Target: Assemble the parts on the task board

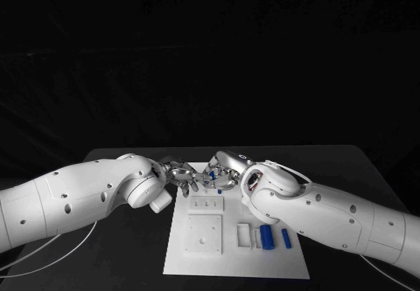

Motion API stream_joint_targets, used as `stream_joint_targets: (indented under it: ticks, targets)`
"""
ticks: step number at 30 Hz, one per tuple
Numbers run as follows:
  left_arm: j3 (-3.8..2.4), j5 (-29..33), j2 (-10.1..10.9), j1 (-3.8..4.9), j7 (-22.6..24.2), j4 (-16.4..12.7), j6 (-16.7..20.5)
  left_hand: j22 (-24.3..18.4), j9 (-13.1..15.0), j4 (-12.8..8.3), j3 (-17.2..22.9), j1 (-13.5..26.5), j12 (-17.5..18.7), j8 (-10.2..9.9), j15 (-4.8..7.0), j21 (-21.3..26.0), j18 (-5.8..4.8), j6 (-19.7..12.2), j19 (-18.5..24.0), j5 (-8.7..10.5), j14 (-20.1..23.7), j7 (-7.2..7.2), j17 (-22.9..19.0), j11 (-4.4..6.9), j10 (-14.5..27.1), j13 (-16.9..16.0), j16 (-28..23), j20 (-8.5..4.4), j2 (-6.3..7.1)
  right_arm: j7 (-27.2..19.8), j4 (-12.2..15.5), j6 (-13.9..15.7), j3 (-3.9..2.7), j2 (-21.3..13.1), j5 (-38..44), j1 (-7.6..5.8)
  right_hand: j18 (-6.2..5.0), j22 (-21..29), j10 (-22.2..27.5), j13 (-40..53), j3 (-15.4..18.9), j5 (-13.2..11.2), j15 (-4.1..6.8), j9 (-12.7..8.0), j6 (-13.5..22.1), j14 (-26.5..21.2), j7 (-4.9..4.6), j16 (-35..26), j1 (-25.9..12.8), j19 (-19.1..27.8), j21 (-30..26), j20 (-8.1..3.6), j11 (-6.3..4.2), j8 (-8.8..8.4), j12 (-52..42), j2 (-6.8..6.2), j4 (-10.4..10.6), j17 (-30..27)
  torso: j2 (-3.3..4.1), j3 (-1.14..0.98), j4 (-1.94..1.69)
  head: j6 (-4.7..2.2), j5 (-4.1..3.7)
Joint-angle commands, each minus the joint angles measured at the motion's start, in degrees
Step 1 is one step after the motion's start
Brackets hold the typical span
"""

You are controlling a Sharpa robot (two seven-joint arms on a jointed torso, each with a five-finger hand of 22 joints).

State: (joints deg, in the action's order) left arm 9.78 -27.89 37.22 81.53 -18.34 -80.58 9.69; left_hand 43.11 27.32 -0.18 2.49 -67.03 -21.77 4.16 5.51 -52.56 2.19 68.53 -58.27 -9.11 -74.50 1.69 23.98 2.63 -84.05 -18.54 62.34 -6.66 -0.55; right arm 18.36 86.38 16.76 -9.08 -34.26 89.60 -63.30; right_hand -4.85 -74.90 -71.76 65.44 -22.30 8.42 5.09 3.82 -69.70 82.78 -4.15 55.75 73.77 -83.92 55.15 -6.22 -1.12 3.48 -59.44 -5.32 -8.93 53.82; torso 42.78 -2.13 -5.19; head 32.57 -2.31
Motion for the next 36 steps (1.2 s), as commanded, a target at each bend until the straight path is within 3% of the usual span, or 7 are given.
stream_joint_targets:
  ticks: [1, 5, 15, 26, 27, 30, 36]
  targets:
    - [-0.14, 0.22, -0.35, 0.1, 1.09, -0.4, -1.46, 0.25, -0.17, -1.0, 0.33, -0.62, 0.46, -0.31, 0.17, 0.33, -0.47, -0.31, -0.37, -3.27, 0.38, -0.46, -0.07, 0.35, -0.36, 0.09, 0.31, -0.05, -1.3, -0.3, 0.07, -1.31, 0.12, 0.28, 0.5, 0.06, 0.6, -6.85, 0.15, 0.07, 0.1, -0.02, 0.37, 0.26, -0.84, 0.02, 0.5, -0.33, 0.07, -2.29, -0.23, -0.28, -0.41, 0.14, 0.15, 0.16, 0.3, 0.08, -0.03, 0.01, 0.01, 0.07, -0.02]
    - [-0.14, 0.41, -0.29, 0.1, 1.41, -0.46, -1.39, 0.61, 0.22, -2.59, 1.15, -1.48, 0.64, -0.15, 0.23, 0.53, -0.52, -0.08, -0.37, -4.93, 0.39, -0.73, -0.06, 0.44, -0.41, 0.23, 0.33, -0.1, -2.8, -0.25, -0.11, -1.44, 0.19, 0.34, 0.5, 0.06, 0.6, -6.85, 0.15, 0.07, 0.1, -0.02, 0.37, 0.26, -0.84, 0.02, 0.5, -0.33, 0.07, -2.29, -0.23, -0.28, -0.41, 0.14, 0.15, 0.16, 0.3, 0.08, 0.0, -0.01, 0.04, 0.13, -0.04]
    - [-0.14, 1.55, -0.2, 0.1, 1.96, -0.58, -1.09, 2.66, 8.41, -11.1, 9.81, 1.34, 1.62, 0.33, 0.32, 0.5, -0.15, -0.73, -0.1, -17.55, 0.47, -0.43, 0.27, 0.41, -1.18, 1.1, 0.58, -0.24, -5.34, -0.14, -0.38, -1.54, 0.35, 0.41, 0.5, 0.06, 0.61, -6.84, 0.24, 0.02, 0.31, 0.06, 0.37, 0.25, -0.86, 0.01, 0.52, -0.43, 0.12, -2.29, -0.31, -0.29, -0.44, 0.13, 0.27, 0.2, 0.39, 0.08, -0.03, 0.0, 0.02, 0.3, 0.01]
    - [-0.13, 2.36, -0.28, 0.1, 1.16, -0.64, -0.79, 4.7, 15.56, -15.19, 13.59, 7.1, 1.24, 0.56, 0.67, 0.92, -0.11, 0.51, -0.56, -20.69, -0.07, -1.22, 0.69, 0.8, -1.89, 0.85, 1.02, -0.52, -6.16, -0.18, -0.87, -1.17, 0.51, 0.47, 0.44, 0.06, 0.58, -6.76, 0.62, -0.46, 0.54, -0.02, 0.34, 0.18, -0.44, -0.05, 0.46, -0.75, -0.07, -2.24, -0.66, -0.27, -0.38, 0.09, 0.92, -0.03, 0.61, -0.12, -0.06, -0.04, 0.05, 0.47, 0.05]
    - [-0.13, 2.38, -0.31, 0.1, 0.96, -0.64, -0.63, 4.92, 16.16, -15.89, 15.81, 6.86, 1.19, 0.5, 0.87, 0.83, -0.08, 0.55, -0.68, -16.46, -0.22, -1.3, 0.84, 0.9, -1.94, 0.82, 1.19, -0.74, -6.12, -0.23, -0.92, -0.9, 0.53, 0.41, 0.37, 0.06, 0.58, -6.75, 0.7, -0.57, 0.57, -0.03, 0.32, 0.13, -0.18, -0.06, 0.4, -0.82, -0.12, -2.23, -0.7, -0.26, -0.34, 0.08, 1.06, -0.13, 0.67, -0.17, -0.06, -0.03, 0.06, 0.45, 0.07]
    - [-0.13, 2.3, -0.36, 0.1, 0.51, -0.61, -0.35, 5.98, 18.82, -15.57, 25.22, 10.27, -0.09, 0.51, 1.05, 0.38, 0.0, 1.42, -0.9, -14.66, -0.54, -1.54, 1.41, 1.09, -2.16, 0.29, 1.74, -0.94, -2.96, -0.35, -0.96, -0.13, 0.55, 0.24, 0.12, 0.06, 0.52, -6.64, 1.24, -1.24, 0.78, -0.38, 0.15, -0.05, 1.63, -0.1, -0.02, -1.12, -0.53, -2.15, -1.17, -0.15, -0.1, 0.05, 1.92, -0.8, 1.12, -0.38, -0.05, -0.05, 0.05, 0.48, 0.08]
    - [-0.13, 1.7, -0.58, 0.1, -0.5, -0.4, -0.01, 7.02, 21.16, -15.72, 26.76, 10.95, -1.21, 0.16, 1.3, 0.35, -0.01, 2.41, -1.2, -16.57, -1.02, -1.85, 2.16, 1.32, -2.44, 0.03, 2.3, -1.16, -1.9, -0.74, -0.99, 1.66, 0.56, -0.4, -0.58, 0.06, 0.16, -6.34, 3.29, -4.25, 2.92, -0.96, -0.56, -0.15, 7.52, -0.2, -1.54, -2.21, -1.39, -1.99, -2.51, 0.49, 0.76, 0.11, 5.43, -3.14, 3.19, -1.24, -0.07, -0.09, 0.06, 0.58, 0.08]
